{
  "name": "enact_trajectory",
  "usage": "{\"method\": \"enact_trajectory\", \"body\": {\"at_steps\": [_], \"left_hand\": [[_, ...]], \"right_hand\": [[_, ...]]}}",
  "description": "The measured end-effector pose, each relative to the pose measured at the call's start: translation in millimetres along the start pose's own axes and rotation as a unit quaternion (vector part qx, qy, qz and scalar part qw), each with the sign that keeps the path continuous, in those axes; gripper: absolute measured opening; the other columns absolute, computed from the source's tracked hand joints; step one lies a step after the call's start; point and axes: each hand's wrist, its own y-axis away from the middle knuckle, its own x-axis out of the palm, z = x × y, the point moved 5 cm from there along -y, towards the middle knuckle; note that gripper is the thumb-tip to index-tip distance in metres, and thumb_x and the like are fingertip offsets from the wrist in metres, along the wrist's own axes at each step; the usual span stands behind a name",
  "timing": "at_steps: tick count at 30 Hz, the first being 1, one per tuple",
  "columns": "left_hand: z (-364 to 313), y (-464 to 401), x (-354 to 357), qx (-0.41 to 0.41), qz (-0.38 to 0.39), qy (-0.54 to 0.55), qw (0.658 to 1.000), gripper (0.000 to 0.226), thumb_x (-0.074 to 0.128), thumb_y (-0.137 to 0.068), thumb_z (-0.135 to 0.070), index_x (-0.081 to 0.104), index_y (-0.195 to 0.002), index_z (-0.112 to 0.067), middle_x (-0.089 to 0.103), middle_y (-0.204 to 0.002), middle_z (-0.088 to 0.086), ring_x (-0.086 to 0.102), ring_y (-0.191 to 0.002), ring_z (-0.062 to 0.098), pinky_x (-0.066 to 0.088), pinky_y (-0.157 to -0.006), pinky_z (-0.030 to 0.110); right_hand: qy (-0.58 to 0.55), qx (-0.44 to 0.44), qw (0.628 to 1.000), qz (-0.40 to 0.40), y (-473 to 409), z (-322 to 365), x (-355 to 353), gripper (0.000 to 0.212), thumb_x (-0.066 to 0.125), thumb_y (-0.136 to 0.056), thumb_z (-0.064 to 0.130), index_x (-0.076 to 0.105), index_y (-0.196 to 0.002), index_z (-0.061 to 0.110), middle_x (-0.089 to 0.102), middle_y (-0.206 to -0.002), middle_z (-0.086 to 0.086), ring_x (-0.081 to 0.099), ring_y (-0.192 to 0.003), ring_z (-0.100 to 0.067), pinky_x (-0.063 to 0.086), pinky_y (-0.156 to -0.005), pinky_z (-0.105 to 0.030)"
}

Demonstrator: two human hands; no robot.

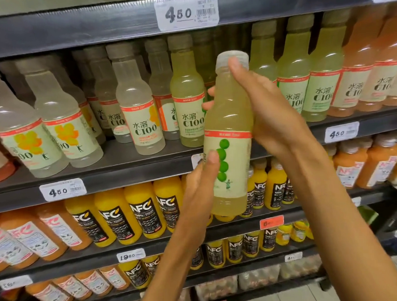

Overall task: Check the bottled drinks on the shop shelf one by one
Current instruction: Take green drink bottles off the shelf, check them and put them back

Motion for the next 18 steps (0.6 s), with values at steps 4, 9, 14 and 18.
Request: {"method": "enact_trajectory", "body": {"at_steps": [4,9,14,18], "left_hand": [[2,3,25,-0.067,0.118,0.166,0.977,0.078,0.046,-0.077,-0.072,0.058,-0.125,-0.011,0.069,-0.093,0.014,0.068,-0.074,0.025,0.056,-0.065,0.036],[13,-3,46,-0.066,0.095,0.108,0.987,0.073,0.038,-0.08,-0.074,0.061,-0.126,-0.022,0.071,-0.109,0.011,0.069,-0.097,0.023,0.052,-0.09,0.042],[9,-5,59,0.007,-0.013,-0.013,1.0,0.048,0.044,-0.073,-0.08,0.063,-0.109,-0.054,0.069,-0.114,-0.019,0.063,-0.108,0.001,0.051,-0.085,0.02],[17,-5,83,-0.007,-0.002,0.089,0.996,0.054,0.045,-0.077,-0.071,0.07,-0.108,-0.035,0.074,-0.102,0.004,0.072,-0.087,0.022,0.058,-0.071,0.031]], "right_hand": [[-0.087,0.036,0.993,0.071,0,6,-7,0.05,0.035,-0.098,0.051,0.052,-0.119,0.009,0.067,-0.087,-0.008,0.069,-0.084,-0.023,0.057,-0.075,-0.036],[-0.142,0.026,0.985,0.092,7,9,-21,0.04,0.039,-0.098,0.047,0.048,-0.107,0.01,0.06,-0.069,-0.005,0.064,-0.063,-0.02,0.054,-0.063,-0.032],[0.006,-0.011,1.0,0.019,9,20,-47,0.029,0.05,-0.096,0.043,0.054,-0.101,0.015,0.066,-0.075,-0.006,0.07,-0.069,-0.021,0.056,-0.059,-0.029],[-0.009,0.031,0.997,0.076,9,20,-57,0.03,0.05,-0.096,0.043,0.057,-0.107,0.017,0.069,-0.083,-0.006,0.072,-0.079,-0.021,0.057,-0.064,-0.03]]}}
